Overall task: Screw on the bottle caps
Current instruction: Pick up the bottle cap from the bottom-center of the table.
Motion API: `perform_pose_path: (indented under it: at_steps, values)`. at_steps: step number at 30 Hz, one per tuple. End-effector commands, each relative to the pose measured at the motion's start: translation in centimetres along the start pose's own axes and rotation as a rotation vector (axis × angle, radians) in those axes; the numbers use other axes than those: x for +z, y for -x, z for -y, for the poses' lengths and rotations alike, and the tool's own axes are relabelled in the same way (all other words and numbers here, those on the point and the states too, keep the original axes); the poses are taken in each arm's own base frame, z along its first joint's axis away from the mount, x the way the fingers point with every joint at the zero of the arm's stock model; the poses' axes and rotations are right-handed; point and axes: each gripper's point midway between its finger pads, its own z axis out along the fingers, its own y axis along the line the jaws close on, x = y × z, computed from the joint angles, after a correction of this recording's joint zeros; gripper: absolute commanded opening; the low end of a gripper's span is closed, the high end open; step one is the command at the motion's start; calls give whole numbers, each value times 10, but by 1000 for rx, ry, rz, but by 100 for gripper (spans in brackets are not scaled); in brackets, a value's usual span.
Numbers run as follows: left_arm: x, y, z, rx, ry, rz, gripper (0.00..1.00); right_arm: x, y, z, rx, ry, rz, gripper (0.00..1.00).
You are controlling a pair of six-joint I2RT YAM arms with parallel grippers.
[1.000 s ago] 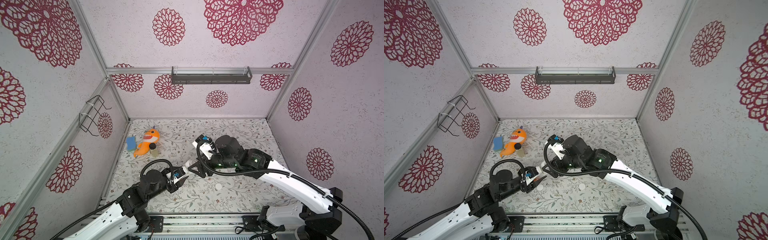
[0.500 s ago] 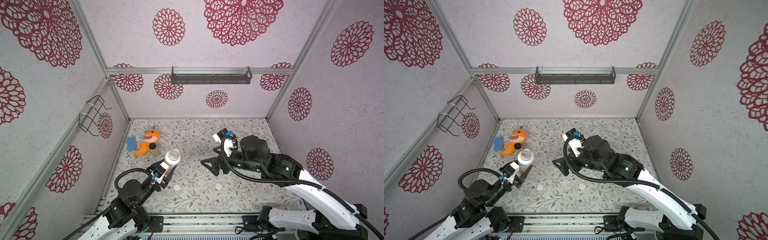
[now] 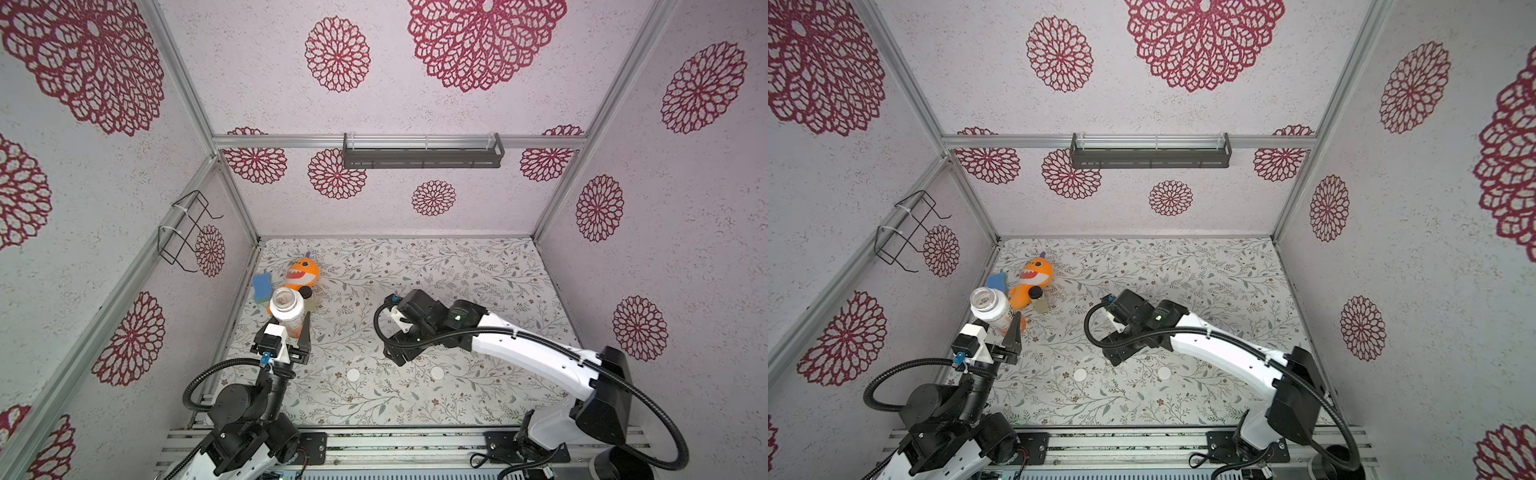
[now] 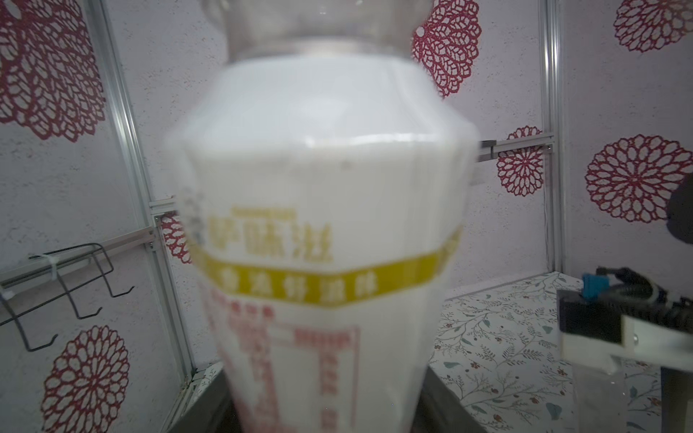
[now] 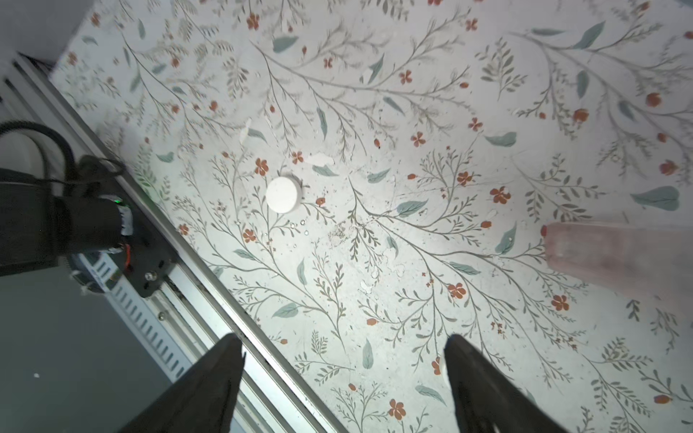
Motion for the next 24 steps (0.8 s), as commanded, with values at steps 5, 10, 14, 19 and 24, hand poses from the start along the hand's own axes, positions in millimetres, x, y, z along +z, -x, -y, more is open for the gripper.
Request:
perform_pose_path:
  at_steps: [5,10,14,19,24]
  values:
    - [-1,5,-13,8,69,29,59,53,-3,-22,-102,-93,-108,81]
    - [-1,2,-12,23,66,27,59,89,-6,-40,-165,-114,-168,79]
    - [-1,2,-12,22,65,33,59,107,-4,-50,-175,-97,-190,75]
    - [-2,1,-10,27,56,36,59,125,-2,-65,-200,-85,-212,71]
    - [-2,2,-10,27,50,42,59,139,0,-68,-205,-92,-233,66]
